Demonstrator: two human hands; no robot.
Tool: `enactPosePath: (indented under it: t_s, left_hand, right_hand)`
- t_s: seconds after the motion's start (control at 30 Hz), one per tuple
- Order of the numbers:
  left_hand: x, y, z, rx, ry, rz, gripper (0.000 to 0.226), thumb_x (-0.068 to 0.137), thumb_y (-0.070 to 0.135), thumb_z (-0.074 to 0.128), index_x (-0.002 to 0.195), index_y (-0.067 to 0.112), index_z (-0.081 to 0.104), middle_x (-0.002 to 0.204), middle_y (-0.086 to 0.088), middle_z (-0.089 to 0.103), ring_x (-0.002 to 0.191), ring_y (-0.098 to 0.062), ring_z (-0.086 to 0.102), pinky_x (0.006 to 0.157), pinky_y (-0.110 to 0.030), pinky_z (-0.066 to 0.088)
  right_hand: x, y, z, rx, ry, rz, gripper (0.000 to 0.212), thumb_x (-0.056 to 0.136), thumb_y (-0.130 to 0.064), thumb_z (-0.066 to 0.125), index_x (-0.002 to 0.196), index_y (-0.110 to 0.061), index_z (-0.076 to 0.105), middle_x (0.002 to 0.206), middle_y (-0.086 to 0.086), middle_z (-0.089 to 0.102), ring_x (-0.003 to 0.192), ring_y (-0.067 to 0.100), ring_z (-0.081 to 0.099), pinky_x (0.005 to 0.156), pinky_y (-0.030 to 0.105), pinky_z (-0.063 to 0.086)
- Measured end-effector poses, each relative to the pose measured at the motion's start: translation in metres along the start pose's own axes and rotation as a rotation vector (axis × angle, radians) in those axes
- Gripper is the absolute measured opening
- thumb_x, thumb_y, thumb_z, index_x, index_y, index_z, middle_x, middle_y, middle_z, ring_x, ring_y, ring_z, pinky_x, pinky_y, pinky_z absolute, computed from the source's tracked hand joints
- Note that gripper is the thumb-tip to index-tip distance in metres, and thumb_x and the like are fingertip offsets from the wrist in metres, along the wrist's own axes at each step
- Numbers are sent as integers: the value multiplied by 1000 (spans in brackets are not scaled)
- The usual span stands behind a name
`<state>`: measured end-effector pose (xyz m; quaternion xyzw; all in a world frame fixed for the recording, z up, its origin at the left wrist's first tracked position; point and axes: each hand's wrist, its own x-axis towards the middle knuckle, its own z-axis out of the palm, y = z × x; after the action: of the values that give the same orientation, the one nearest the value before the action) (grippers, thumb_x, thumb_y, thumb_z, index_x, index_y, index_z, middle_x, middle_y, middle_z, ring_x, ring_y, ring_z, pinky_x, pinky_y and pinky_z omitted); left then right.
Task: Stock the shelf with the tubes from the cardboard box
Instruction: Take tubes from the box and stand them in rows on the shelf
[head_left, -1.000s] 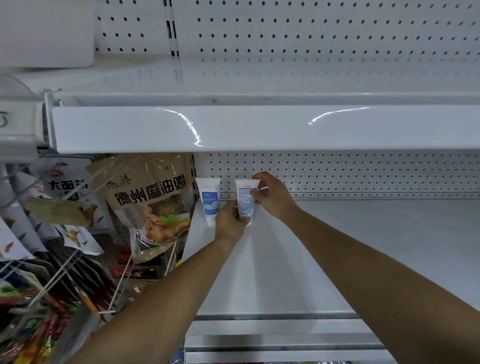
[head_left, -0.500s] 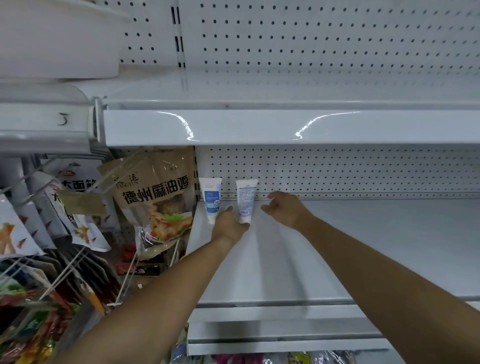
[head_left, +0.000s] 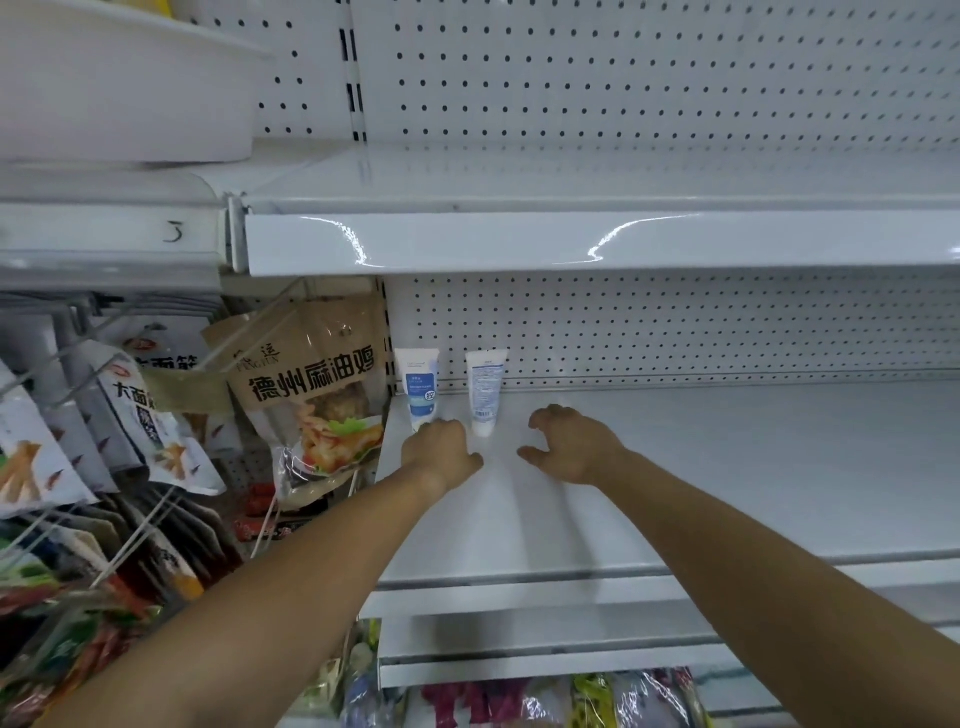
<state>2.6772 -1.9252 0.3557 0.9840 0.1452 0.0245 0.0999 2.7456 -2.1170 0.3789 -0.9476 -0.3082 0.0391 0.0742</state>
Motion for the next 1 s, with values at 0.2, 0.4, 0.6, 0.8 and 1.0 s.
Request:
enactPosePath:
  t_s: [0.2,0.4,0.6,0.8,1.0]
  left_hand:
    - [-27,-10,-12,154,95,10,49,90,52,53,112,9,60,113,-12,60,104,-28,57,73,-32,46]
    - [-70,-31,-21,189,83,-105,52,88,56,51,113,10,60,110,-9,61,101,-28,60,75,-33,48]
    - [-137,-78,-30,112,65,-300,55,76,65,45,107,25,67,91,-1,65,87,-24,64,70,-32,52]
    - [-228,-142,-28,109,41,-520,52,81,67,48,95,18,63,96,-4,61,87,-25,61,70,-37,53]
    - [-325,-210,-13,123,33,-711,51,88,61,49,95,13,62,97,-6,61,92,-28,62,67,-33,48]
  right_hand:
    - [-7,-9,3,-49,-18,-124,63,93,-55,49,141,-16,42,140,5,46,125,24,48,98,35,44]
    - [-8,-37,5,-32,-31,-264,64,91,-59,49,142,-20,42,143,4,45,123,24,48,99,36,44]
    - [-14,-94,18,-47,-32,-468,58,93,-56,48,136,-18,48,134,5,52,116,24,52,92,35,48]
    - [-34,-185,41,13,-17,-787,48,93,-49,52,130,-19,53,142,2,50,123,24,51,89,31,45]
    - [-55,-282,84,-71,-136,-947,38,94,-54,47,104,-18,54,101,2,53,93,23,55,75,40,51]
